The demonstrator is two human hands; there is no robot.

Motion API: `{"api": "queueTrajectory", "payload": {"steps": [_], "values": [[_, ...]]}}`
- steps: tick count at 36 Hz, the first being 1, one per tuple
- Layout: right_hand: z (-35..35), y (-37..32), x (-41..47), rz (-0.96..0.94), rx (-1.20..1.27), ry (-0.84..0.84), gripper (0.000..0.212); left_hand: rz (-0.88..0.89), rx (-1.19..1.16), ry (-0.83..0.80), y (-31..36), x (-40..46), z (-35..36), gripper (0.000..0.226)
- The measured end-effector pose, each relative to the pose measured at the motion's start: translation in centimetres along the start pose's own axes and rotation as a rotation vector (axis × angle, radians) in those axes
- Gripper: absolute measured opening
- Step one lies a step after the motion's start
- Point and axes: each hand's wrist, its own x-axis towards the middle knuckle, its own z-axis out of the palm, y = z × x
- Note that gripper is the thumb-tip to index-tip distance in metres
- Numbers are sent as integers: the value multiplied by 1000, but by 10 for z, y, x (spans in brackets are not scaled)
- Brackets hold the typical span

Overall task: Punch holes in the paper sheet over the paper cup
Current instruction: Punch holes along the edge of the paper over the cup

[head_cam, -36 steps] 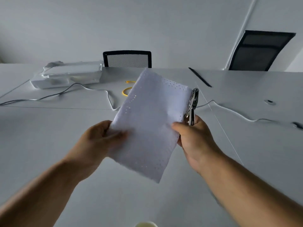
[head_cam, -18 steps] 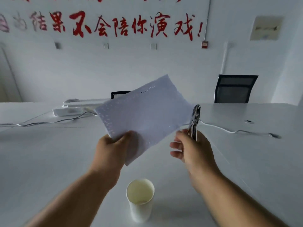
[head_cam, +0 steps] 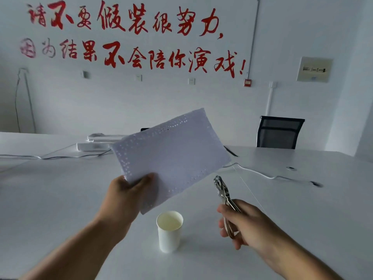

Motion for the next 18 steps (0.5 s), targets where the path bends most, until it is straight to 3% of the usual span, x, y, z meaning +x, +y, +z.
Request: {"api": "queueTrajectory", "payload": {"steps": [8, 18], "values": [[12, 5, 1, -76, -140, -36, 26, 25, -12, -18, -16, 3, -1, 26], [31, 9, 5, -81, -132, -85, 31, 11, 16, -21, -28, 2, 2, 31]]}}
